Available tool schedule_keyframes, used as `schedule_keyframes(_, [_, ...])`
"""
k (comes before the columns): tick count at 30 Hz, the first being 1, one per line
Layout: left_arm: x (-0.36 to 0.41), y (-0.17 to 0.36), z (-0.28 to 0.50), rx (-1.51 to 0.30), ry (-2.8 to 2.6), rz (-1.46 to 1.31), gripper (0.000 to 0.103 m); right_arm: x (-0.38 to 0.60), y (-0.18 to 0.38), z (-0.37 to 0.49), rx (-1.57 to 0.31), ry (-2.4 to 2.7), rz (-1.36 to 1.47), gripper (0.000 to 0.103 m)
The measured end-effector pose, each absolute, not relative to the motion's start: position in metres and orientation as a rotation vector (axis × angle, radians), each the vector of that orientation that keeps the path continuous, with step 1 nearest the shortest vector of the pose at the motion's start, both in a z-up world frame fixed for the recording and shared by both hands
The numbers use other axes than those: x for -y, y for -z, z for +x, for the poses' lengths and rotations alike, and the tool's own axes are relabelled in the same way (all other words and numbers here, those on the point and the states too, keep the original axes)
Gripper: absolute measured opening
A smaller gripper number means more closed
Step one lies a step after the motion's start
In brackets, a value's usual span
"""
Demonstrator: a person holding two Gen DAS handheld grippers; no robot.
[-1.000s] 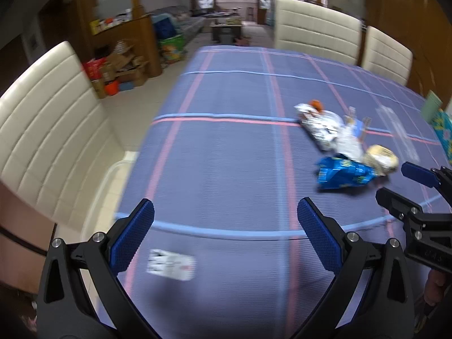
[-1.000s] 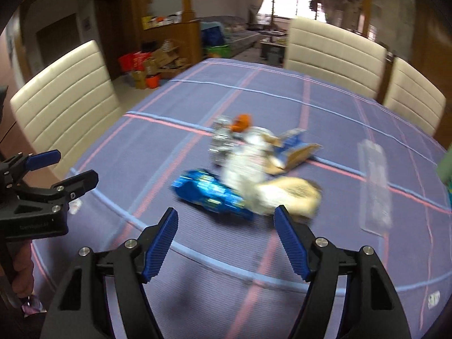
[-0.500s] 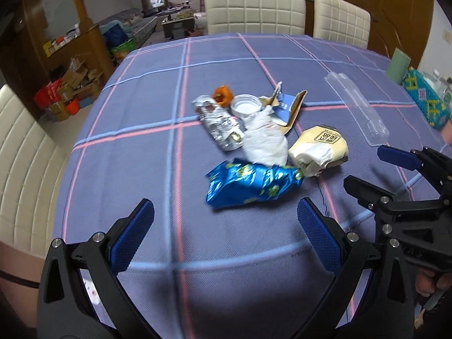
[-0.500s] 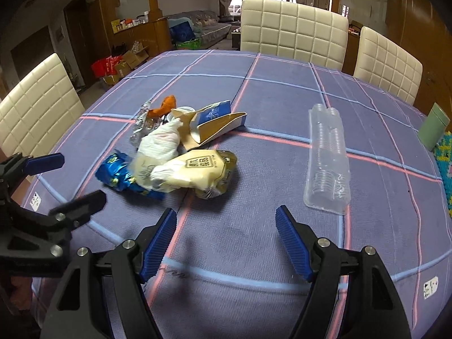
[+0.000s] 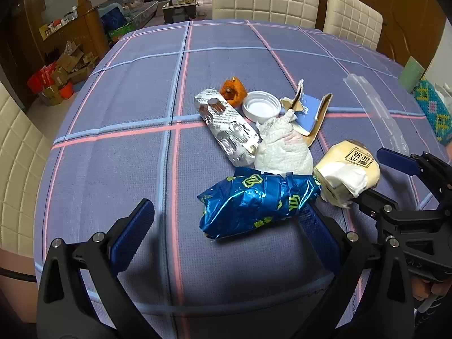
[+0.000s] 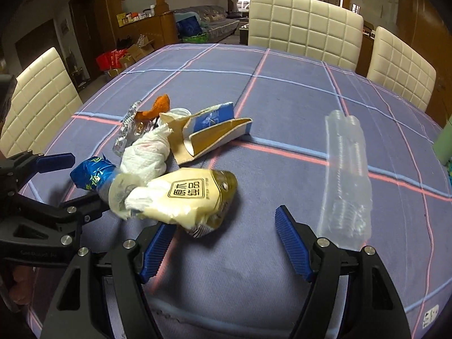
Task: Collect trash
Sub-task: 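Move both tools back to the table and grasp the cream pouch with the right gripper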
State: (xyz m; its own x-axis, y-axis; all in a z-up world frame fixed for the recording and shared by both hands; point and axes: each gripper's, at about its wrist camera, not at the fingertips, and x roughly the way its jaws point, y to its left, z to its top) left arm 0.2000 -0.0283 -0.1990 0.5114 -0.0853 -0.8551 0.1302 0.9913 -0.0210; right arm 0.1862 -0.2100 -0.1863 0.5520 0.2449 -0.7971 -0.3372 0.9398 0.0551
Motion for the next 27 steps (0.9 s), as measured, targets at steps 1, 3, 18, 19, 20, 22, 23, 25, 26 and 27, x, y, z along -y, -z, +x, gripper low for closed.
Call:
schedule_keyframes(1, [0.027,0.199,0.202,-1.023,0.134,0.046,0.095,0.207,0.186,0.186,-0.92,-0.356,-0.112,0.064])
schedule_keyframes(3, [0.027,0.198,0.203,-1.02,0.153,0.042,0.087,0.2,0.184,0.184,-0.91,-0.38,-0.131,0.05])
schedule_keyframes(18, [0.023,0.182,0.179,-0.965,0.192,0.062,0.038,0.189,0.175,0.159,-0.866,-0.372,-0.161,0.022])
schedule_keyframes(19, [0.021,0.181,0.176,-0.963,0.192,0.06,0.036,0.186,0.174,0.156,-0.862,-0.375,-0.164,0.022])
schedule_keyframes(20, [0.018,0.18,0.172,-0.961,0.189,0.058,0.033,0.185,0.172,0.153,-0.859,-0.375,-0.166,0.022])
schedule_keyframes(22, [0.014,0.179,0.168,-0.973,0.187,0.046,0.013,0.182,0.169,0.148,-0.852,-0.379,-0.166,0.022])
schedule_keyframes(23, [0.011,0.177,0.165,-0.976,0.188,0.04,0.013,0.18,0.167,0.145,-0.85,-0.383,-0.166,0.022])
schedule_keyframes(25, [0.007,0.175,0.158,-0.966,0.177,0.046,0.013,0.177,0.163,0.14,-0.841,-0.381,-0.175,0.022])
schedule_keyframes(26, [0.006,0.173,0.155,-0.96,0.171,0.049,0.013,0.175,0.162,0.137,-0.836,-0.381,-0.177,0.022])
schedule_keyframes(27, [0.004,0.172,0.152,-0.958,0.171,0.047,0.013,0.175,0.16,0.135,-0.833,-0.381,-0.176,0.022])
